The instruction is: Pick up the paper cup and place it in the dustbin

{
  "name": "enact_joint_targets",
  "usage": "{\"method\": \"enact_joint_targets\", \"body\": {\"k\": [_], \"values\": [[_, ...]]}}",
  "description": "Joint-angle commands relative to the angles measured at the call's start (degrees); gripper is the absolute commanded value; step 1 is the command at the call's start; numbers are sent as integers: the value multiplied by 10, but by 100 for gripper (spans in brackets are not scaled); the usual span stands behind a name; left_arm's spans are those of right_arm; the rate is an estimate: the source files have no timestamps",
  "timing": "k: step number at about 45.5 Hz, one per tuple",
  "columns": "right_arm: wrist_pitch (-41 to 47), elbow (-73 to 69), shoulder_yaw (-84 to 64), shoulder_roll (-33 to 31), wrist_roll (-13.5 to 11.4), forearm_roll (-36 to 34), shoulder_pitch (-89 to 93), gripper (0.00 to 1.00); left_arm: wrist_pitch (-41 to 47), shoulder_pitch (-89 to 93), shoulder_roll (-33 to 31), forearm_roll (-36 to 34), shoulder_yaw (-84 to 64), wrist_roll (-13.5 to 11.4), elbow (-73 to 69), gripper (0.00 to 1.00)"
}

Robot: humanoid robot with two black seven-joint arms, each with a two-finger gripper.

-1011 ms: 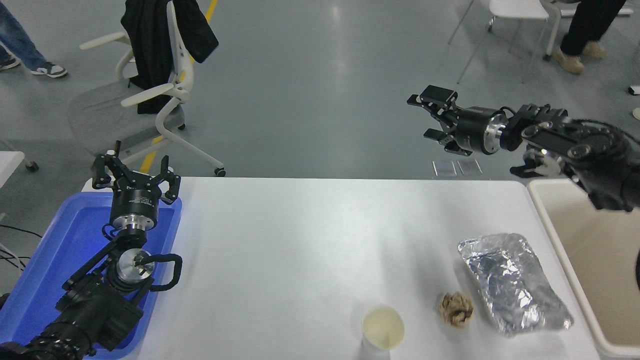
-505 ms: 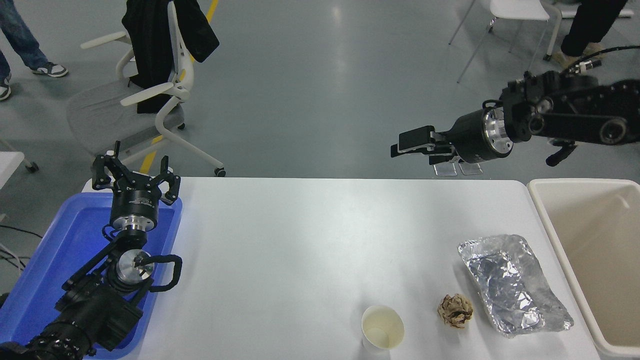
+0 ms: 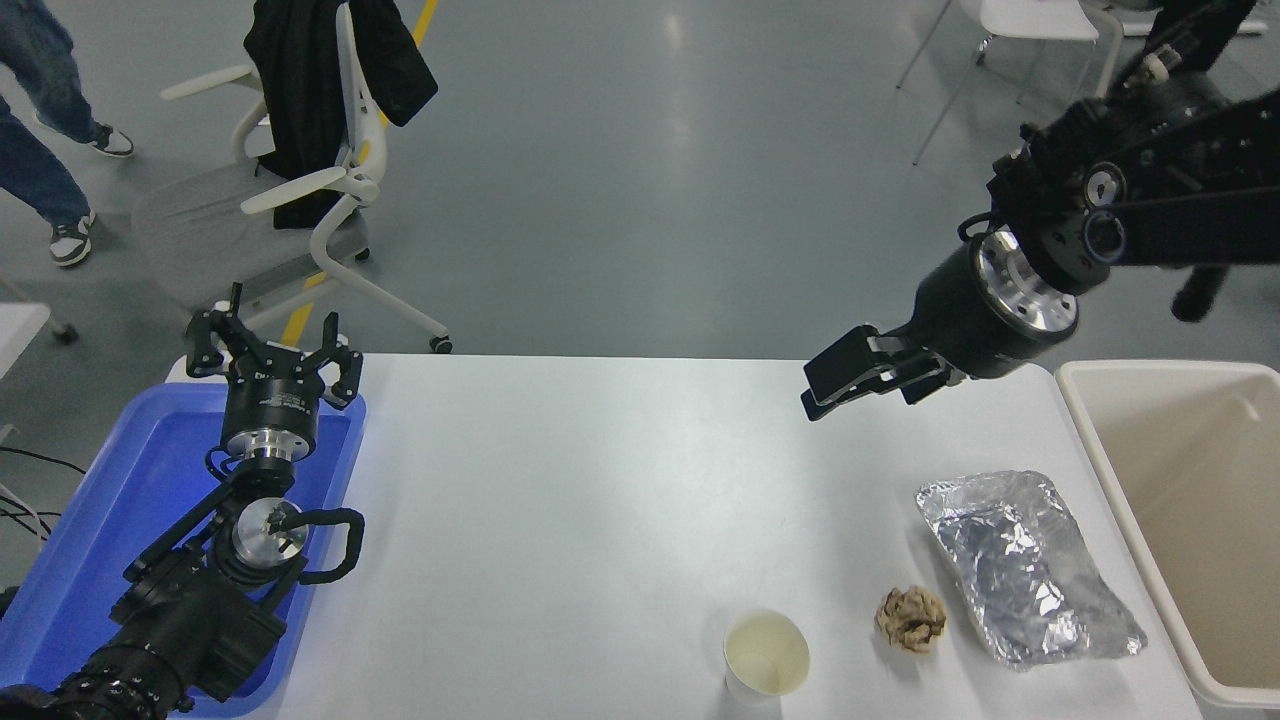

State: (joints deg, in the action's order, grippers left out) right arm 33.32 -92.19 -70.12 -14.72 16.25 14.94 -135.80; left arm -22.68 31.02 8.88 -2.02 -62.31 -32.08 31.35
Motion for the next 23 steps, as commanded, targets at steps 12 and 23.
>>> {"method": "enact_joint_targets", "body": {"k": [12, 23], "values": [[42, -56, -52, 78, -6, -197, -49, 100, 0, 0, 0, 0, -1, 0, 0, 99], [-29, -55, -55, 121, -7, -193, 33, 100, 0, -1, 0, 0, -1, 0, 0, 99]]}}
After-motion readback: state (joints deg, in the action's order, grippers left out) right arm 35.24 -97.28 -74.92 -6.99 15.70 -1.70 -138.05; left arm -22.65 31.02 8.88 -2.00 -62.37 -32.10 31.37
